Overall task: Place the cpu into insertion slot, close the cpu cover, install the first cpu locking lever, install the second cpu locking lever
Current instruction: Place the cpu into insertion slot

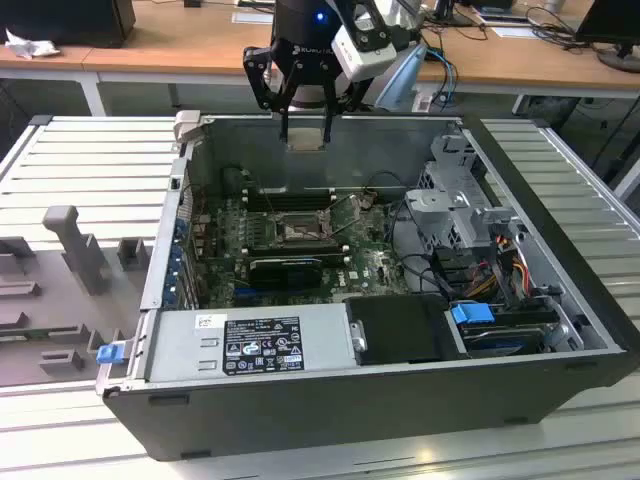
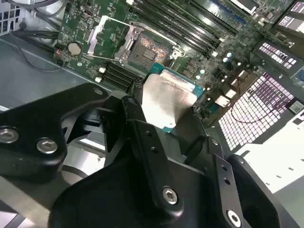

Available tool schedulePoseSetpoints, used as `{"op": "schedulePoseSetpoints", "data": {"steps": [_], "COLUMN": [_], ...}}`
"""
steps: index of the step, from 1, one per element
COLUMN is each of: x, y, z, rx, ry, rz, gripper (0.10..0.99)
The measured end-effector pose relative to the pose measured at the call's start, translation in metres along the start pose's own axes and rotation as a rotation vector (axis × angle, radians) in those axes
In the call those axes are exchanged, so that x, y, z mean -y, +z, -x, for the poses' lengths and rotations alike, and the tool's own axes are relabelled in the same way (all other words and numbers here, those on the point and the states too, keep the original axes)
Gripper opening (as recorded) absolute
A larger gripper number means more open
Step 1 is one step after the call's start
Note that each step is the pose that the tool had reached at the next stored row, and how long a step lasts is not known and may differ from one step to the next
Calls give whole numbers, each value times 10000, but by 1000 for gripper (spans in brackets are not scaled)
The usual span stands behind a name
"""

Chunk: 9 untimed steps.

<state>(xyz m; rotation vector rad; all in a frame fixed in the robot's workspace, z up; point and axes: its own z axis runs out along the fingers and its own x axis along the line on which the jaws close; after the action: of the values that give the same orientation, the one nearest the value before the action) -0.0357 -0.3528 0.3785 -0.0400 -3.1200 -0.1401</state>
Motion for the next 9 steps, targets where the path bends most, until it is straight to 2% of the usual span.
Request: {"op": "schedulePoseSetpoints", "data": {"steps": [1,4,9], "x": [0,0,0], "y": [0,0,1], "z": [-3,-4,-4], "rx": [3,52,65], "ry": [35,591,737], "rz": [0,10,13], "gripper": [525,525,525]}}
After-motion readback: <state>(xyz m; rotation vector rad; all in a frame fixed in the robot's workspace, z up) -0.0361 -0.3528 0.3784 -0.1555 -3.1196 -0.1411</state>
